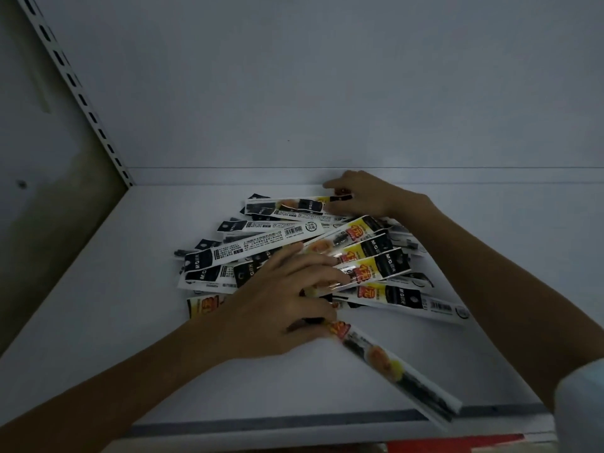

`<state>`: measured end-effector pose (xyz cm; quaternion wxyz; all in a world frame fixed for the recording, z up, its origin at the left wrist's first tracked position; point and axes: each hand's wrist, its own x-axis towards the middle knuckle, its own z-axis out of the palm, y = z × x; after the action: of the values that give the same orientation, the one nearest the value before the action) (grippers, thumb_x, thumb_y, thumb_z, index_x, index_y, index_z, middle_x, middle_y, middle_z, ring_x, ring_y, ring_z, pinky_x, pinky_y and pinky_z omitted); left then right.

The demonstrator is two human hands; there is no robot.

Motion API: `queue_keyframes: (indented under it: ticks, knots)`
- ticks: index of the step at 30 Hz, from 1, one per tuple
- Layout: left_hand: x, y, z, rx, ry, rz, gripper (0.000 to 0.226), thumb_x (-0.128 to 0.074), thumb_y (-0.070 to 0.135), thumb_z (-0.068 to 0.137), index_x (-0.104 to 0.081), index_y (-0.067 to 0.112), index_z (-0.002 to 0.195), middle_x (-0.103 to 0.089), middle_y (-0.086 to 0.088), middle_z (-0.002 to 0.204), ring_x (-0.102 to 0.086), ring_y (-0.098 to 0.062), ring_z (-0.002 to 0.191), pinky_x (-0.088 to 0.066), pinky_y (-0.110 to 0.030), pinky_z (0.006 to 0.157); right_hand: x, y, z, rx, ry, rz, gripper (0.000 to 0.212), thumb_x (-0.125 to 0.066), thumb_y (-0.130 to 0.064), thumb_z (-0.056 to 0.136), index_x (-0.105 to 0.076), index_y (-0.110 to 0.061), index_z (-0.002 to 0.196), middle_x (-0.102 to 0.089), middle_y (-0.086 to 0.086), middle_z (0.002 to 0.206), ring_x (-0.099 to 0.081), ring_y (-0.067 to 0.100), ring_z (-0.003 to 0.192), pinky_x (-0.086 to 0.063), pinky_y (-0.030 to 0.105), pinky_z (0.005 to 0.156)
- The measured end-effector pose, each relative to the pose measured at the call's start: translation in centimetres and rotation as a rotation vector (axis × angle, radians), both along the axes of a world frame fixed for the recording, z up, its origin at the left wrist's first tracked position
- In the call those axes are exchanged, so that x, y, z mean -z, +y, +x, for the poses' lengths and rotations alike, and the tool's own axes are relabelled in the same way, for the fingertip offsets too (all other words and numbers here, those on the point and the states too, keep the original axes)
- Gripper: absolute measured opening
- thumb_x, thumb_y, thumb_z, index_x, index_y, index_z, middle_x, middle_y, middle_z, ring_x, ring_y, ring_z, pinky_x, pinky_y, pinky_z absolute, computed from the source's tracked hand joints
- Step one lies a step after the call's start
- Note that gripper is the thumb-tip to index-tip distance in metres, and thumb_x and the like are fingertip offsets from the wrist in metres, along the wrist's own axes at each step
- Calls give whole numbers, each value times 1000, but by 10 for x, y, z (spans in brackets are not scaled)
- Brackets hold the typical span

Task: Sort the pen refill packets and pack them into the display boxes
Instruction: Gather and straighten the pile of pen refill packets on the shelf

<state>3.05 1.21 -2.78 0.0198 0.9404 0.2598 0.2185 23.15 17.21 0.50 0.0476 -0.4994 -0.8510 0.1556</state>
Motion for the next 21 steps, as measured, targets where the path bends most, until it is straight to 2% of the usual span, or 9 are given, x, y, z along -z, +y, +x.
queue_keyframes:
  ticks: [3, 4, 7, 10, 11, 13, 16, 19, 21]
  knots:
    - [1, 3, -5, 3, -161, -92, 8, -68, 29, 80, -68, 23, 84, -57, 3, 123, -42, -14, 129, -29, -50, 108, -4, 1, -6, -82, 21, 38, 29, -60, -34, 86, -68, -9, 100, -58, 4, 86, -56, 20, 84, -40, 30, 73]
    - [-1, 3, -5, 5, -214, -113, 5, -69, 24, 78, -67, 21, 81, -57, 2, 120, -42, -15, 130, -29, -51, 109, -4, 2, -6, -109, 34, 50, 24, -62, -32, 85, -68, -10, 92, -58, 3, 84, -55, 18, 80, -40, 31, 71]
    - [-10, -2, -8, -5, -271, -62, 3, -69, 20, 74, -67, 20, 76, -53, 2, 117, -39, -18, 133, -17, -52, 113, -2, 2, -7, -92, 28, 33, 27, -62, -32, 85, -61, -11, 102, -50, 2, 102, -45, 16, 94, -35, 29, 78]
    - [-17, -7, -12, -52, -197, 38, 5, -68, 26, 75, -70, 21, 77, -52, 0, 122, -37, -18, 134, -13, -55, 113, -3, 4, -9, -54, 25, -13, 36, -63, -30, 85, -53, -11, 115, -47, 1, 105, -44, 16, 96, -35, 28, 81]
    - [-17, -8, -13, -78, -179, 53, 7, -68, 28, 77, -71, 22, 79, -52, 0, 124, -36, -19, 134, -14, -56, 113, -4, 5, -11, -47, 30, -29, 36, -64, -29, 85, -53, -12, 114, -49, 2, 104, -46, 17, 96, -37, 29, 82]
    - [-16, -12, -16, -130, -174, 60, 10, -66, 32, 81, -70, 24, 86, -50, 1, 127, -37, -22, 133, -18, -58, 111, -7, 7, -13, -39, 0, -22, 21, -64, -26, 84, -55, -14, 98, -53, 4, 96, -49, 21, 89, -37, 29, 76]
    - [-11, -21, -22, -157, -166, 99, 12, -63, 35, 84, -68, 26, 90, -49, -1, 128, -37, -26, 132, -22, -58, 109, -11, 10, -14, -5, -42, 104, 15, -62, -21, 86, -56, -8, 90, -56, 12, 94, -50, 24, 85, -37, 31, 72]
    - [-4, -29, -27, -170, -189, 113, 13, -63, 33, 84, -72, 23, 82, -48, -2, 127, -38, -25, 130, -25, -54, 109, -20, 10, -11, 49, 103, 252, 18, -58, -18, 88, -58, -3, 99, -56, 13, 94, -49, 23, 85, -38, 33, 74]
    - [-1, -31, -29, -186, -218, 102, 9, -64, 30, 83, -68, 23, 88, -49, -1, 125, -40, -23, 128, -32, -50, 106, -30, 6, -9, 34, 170, 353, 17, -56, -16, 90, -56, -1, 98, -50, 10, 89, -45, 20, 81, -33, 29, 68]
